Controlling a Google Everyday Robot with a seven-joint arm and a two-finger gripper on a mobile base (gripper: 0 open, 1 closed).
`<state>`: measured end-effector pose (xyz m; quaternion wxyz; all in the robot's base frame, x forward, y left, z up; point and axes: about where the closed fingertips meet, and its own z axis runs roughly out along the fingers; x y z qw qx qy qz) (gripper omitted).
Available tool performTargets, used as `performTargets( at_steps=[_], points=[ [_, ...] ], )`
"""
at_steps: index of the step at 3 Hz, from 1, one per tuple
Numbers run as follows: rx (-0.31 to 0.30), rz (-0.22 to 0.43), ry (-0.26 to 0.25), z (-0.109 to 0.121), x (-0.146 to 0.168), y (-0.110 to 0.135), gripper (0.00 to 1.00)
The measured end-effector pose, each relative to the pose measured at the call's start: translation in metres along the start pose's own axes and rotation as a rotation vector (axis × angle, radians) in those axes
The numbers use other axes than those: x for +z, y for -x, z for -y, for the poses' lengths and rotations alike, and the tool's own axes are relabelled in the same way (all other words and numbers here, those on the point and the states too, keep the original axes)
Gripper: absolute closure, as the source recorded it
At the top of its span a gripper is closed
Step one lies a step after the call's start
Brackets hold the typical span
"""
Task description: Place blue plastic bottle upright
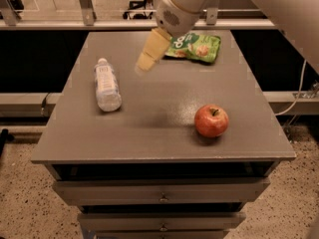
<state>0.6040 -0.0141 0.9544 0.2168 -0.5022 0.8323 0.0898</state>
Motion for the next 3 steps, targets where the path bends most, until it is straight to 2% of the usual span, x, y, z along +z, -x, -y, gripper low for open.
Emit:
performTargets(
  at_steps=[1, 2, 3],
  points=[
    [0.105, 0.018, 0.002, 0.010, 0.014, 0.046, 0.00],
    [0.191, 0.022, 0.040, -0.001, 0.034, 0.075, 0.00],
    [0.318, -0.025, 0.038, -0.012, 0.088, 0.104, 0.00]
  ],
)
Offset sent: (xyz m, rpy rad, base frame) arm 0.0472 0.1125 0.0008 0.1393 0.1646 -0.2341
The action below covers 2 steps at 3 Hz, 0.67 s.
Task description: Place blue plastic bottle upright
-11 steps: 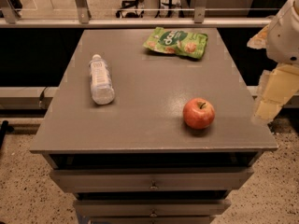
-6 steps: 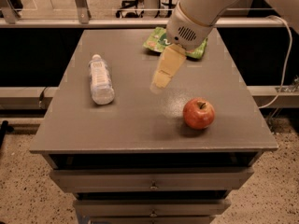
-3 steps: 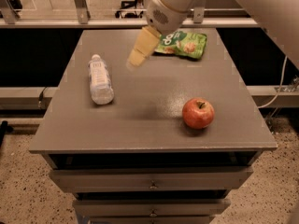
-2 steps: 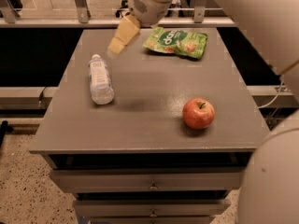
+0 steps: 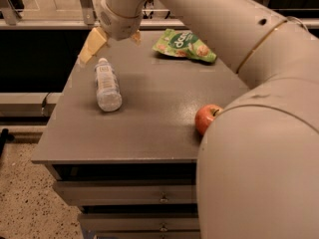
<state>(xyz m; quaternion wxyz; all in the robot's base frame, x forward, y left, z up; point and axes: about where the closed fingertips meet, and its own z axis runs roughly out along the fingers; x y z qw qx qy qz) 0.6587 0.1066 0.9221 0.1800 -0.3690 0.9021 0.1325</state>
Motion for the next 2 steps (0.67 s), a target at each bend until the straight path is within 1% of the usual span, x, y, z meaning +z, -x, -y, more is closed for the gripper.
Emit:
performTargets(
  at_steps=[1, 2],
  points=[
    [0.117, -0.045, -0.033, -0.002, 0.039, 0.009, 0.00],
    [0.201, -0.079, -0.066, 0.000, 0.058, 0.005, 0.00]
  ],
)
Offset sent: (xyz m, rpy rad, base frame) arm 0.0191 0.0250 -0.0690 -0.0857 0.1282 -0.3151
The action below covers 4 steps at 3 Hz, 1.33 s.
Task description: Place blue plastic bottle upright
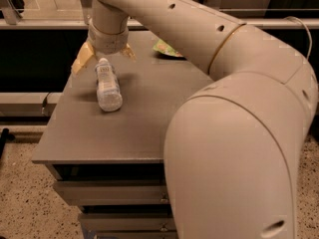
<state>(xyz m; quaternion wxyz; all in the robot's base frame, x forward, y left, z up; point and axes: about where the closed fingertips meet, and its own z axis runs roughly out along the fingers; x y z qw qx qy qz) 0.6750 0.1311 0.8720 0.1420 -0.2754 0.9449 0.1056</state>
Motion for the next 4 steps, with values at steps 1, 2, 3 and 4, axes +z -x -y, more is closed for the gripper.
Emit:
performTargets(
  at_steps=[1, 2, 3, 4],
  points=[
    [0.061, -0.034, -0.068, -0.002, 0.011, -0.005, 0.00],
    [0.093, -0.063, -0.121, -0.005, 0.020, -0.008, 0.00],
    [0.120, -0.089, -0.167, -0.006, 0.027, -0.010, 0.23],
    [0.132, -0.091, -0.201, -0.005, 0.026, -0.011, 0.54]
  ],
)
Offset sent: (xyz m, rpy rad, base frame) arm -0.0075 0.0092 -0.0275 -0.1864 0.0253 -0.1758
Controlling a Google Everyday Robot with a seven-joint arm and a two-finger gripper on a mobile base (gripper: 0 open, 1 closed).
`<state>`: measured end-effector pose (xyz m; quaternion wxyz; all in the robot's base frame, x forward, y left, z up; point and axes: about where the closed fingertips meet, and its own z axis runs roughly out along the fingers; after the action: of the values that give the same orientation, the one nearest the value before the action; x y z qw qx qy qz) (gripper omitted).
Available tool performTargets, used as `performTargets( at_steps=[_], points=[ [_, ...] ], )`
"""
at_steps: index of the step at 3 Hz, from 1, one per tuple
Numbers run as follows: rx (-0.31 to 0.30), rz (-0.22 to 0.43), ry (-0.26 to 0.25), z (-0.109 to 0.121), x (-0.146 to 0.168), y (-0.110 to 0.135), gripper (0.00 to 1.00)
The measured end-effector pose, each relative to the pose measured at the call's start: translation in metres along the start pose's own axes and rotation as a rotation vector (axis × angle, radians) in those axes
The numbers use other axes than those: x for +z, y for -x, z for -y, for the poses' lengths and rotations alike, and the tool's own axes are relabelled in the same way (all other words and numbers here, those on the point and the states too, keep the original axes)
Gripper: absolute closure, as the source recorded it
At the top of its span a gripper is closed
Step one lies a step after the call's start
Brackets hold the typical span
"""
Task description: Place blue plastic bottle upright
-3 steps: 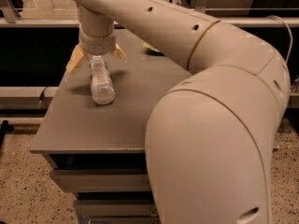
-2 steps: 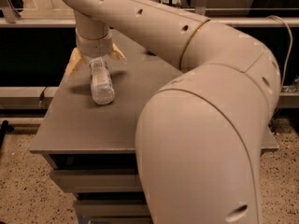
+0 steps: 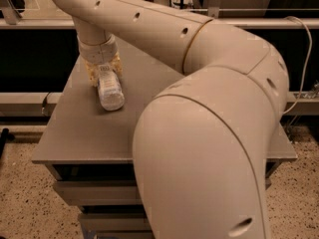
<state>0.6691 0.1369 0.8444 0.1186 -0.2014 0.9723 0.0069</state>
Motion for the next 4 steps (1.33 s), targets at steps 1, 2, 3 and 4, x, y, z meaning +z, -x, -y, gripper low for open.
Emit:
performTargets(
  at_steps=[1, 2, 3, 4],
  points=[
    [0.002, 0.029, -0.028, 0.007, -0.008, 0.001, 0.84],
    [-0.080, 0.238, -0.015, 0.046, -0.052, 0.009, 1.00],
    [-0.175, 0.402, -0.010, 0.087, -0.086, 0.001, 1.00],
    [-0.234, 0.557, 0.031, 0.123, -0.112, -0.012, 1.00]
  ],
)
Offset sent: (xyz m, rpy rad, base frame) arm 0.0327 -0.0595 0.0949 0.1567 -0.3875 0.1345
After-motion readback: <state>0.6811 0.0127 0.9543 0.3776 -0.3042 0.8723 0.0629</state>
